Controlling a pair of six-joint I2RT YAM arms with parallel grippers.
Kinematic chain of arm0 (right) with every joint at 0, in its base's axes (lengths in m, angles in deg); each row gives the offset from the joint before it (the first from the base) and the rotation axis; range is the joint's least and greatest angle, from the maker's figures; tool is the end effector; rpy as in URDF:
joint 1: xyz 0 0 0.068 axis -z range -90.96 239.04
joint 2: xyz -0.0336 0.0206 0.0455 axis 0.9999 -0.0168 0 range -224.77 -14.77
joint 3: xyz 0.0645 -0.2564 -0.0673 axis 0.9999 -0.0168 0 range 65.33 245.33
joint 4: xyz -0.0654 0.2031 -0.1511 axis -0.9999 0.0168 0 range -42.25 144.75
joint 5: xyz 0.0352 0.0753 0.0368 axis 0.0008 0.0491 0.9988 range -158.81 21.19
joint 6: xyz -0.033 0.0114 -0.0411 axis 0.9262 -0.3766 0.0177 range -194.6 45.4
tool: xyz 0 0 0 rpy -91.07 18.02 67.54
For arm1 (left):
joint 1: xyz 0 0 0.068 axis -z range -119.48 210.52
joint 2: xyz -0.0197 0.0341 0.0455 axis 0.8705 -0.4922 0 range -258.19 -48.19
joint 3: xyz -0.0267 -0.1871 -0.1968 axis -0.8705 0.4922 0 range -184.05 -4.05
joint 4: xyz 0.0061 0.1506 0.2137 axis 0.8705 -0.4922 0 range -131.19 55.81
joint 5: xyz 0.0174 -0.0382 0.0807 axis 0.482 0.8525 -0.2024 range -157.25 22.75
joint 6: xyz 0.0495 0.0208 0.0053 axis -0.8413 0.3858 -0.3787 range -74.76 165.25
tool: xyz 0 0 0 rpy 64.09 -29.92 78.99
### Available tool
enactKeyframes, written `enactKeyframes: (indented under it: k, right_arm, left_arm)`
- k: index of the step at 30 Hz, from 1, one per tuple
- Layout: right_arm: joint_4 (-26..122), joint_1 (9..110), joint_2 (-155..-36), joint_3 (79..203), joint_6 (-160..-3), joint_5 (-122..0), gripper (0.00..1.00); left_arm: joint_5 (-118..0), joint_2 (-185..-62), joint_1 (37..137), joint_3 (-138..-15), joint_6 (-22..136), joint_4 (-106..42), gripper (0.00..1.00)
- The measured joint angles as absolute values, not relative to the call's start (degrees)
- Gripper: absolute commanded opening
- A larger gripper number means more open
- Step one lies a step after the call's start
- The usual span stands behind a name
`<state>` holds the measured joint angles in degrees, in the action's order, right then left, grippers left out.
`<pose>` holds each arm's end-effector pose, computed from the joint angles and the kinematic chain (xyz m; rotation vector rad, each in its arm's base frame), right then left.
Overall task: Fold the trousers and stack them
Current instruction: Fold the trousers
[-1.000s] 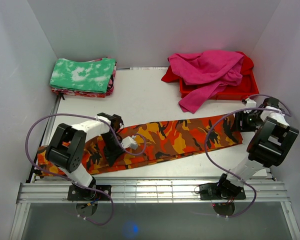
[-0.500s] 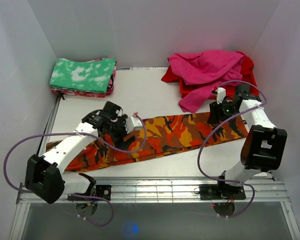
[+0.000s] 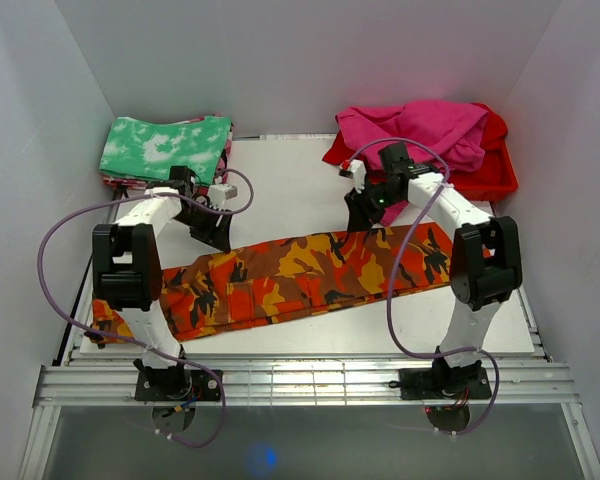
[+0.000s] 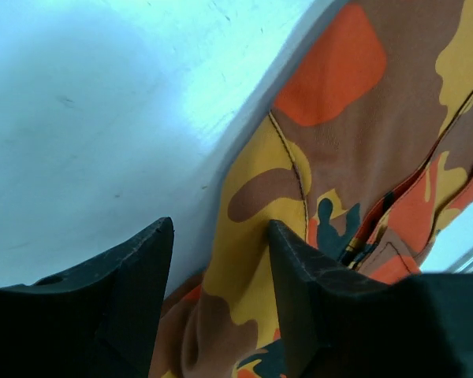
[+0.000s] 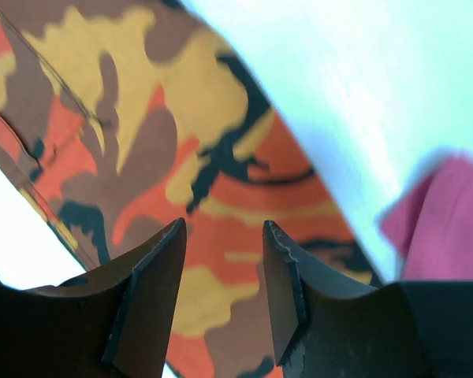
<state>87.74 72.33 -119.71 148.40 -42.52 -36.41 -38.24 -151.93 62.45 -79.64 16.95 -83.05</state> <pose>0.3650 0.1295 0.2412 -1.2048 2.2135 0.6395 0.3499 -0.0291 0.2047 0.7933 2.6273 -0.6198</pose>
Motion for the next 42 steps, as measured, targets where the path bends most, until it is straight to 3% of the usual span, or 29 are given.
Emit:
enactKeyframes:
  k: [1,4,5,7,9,18,27,37,42]
  right_arm:
    - [87.5,71.1,-120.8,150.3,-42.9,-36.2,0.51]
    - [86.5,68.7,-123.6,155.2,-43.9,-35.7,0.51]
    - [86.3,68.1,-124.4,156.5,-44.3,-35.6,0.51]
    - [85.7,67.2,-125.8,158.3,-44.9,-35.4,0.51]
    - [85.5,66.3,-127.6,160.4,-46.0,-34.9,0.51]
    - [84.8,64.0,-135.2,167.6,-50.8,-31.4,0.55]
    - [82.2,61.9,-137.9,170.5,-56.2,-28.0,0.47]
    - [80.8,54.9,-138.1,159.6,-57.0,-27.1,0.41]
    - [81.3,51.6,-138.1,154.1,-56.0,-27.5,0.36]
  left_arm:
    - [-37.8,-153.6,62.3,-79.6,17.1,-83.9,0.51]
    - [-35.9,-155.4,62.4,-79.5,16.9,-85.7,0.36]
    - [-35.2,-155.5,62.4,-79.5,16.6,-86.0,0.25]
    - [-33.7,-155.2,62.5,-79.4,15.8,-86.8,0.16]
    - [-32.4,-154.4,62.5,-78.6,14.2,-87.1,0.00]
    - [-27.2,-140.6,62.6,-70.8,3.5,-89.0,0.00]
    - [-33.8,-123.8,71.9,-51.6,-10.5,-84.4,0.00]
    - [-42.5,-120.5,81.0,-42.5,-13.8,-76.2,0.01]
    - [-43.2,-120.8,81.2,-42.5,-13.1,-74.1,0.31]
